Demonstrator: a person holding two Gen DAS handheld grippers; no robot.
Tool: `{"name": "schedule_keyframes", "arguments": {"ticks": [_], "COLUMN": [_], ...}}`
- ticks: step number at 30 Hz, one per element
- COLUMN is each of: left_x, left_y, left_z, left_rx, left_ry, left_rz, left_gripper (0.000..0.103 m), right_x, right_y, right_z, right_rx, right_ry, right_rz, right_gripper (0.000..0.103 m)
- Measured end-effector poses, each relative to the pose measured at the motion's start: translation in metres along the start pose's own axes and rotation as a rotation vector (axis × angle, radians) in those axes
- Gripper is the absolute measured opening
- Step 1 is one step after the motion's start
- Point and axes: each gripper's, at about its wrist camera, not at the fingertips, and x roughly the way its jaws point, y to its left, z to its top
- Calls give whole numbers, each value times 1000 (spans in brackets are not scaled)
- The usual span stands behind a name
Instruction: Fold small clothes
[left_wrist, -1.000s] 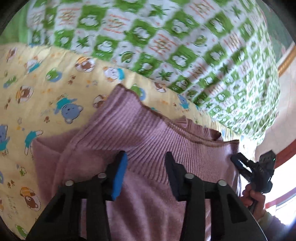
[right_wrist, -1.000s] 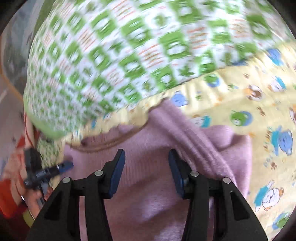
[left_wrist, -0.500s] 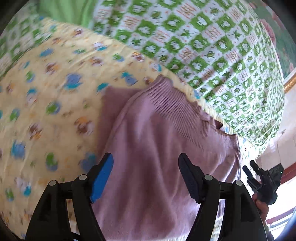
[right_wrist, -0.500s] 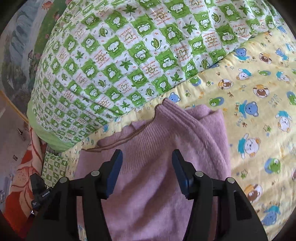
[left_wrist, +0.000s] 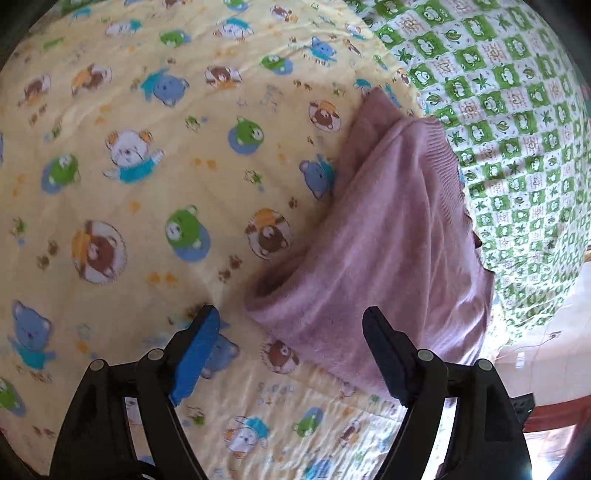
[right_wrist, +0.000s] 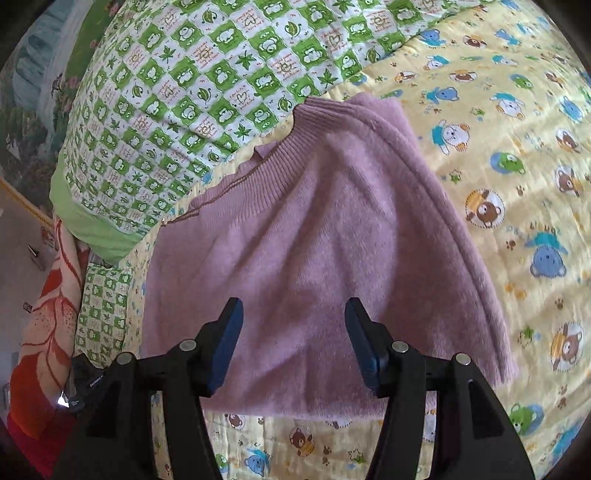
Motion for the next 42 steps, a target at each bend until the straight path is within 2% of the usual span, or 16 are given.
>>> {"name": "schedule_keyframes", "arguments": {"ticks": [7, 12, 13, 14, 17, 20, 22, 26, 27, 28, 29, 33, 37, 42], "left_x": [21, 31, 32, 31, 30, 28, 28, 29, 30, 30, 31, 17, -2, -8], "left_y": [-29, -45, -47, -47, -37, -20, -16, -27, -32, -37, -44, -70, -118, -189], "left_z": [-3, -4, -4, -4, 1, 5, 6, 7, 7, 7, 7, 5, -3, -27], "left_rx": [3, 29, 42, 54, 42, -22, -50, -42, -26, 0, 28, 122, 275, 492], "left_ry": [21, -15, -24, -32, -31, -18, -14, -29, -34, -41, -36, -78, -128, -130], "left_rz": [-5, 48, 60, 72, 70, -9, -38, -8, 5, 17, 4, -13, -48, -144], "left_gripper": [84, 83, 75, 61, 40, 40, 42, 48, 47, 32, 11, 11, 10, 10], "right_x": [-2, 5, 8, 11, 14, 10, 6, 5, 6, 7, 7, 7, -1, -11], "right_y": [8, 10, 9, 7, -5, -27, -39, -35, -32, -29, -27, -19, -16, -17], "right_z": [-7, -3, -2, -1, 2, 5, 7, 8, 8, 8, 8, 8, 9, 12], "right_rx": [-19, -55, -59, -60, -49, -12, 18, 1, -2, -6, -8, -19, -23, 0], "right_ry": [11, 20, 26, 34, 40, 24, 17, 19, 20, 21, 23, 27, 5, -17], "right_rz": [0, -23, -25, -33, -93, -176, -166, -157, -159, -162, -163, -143, -128, -112], "right_gripper": [58, 58, 58, 58, 58, 58, 56, 58, 58, 58, 58, 58, 58, 58]}}
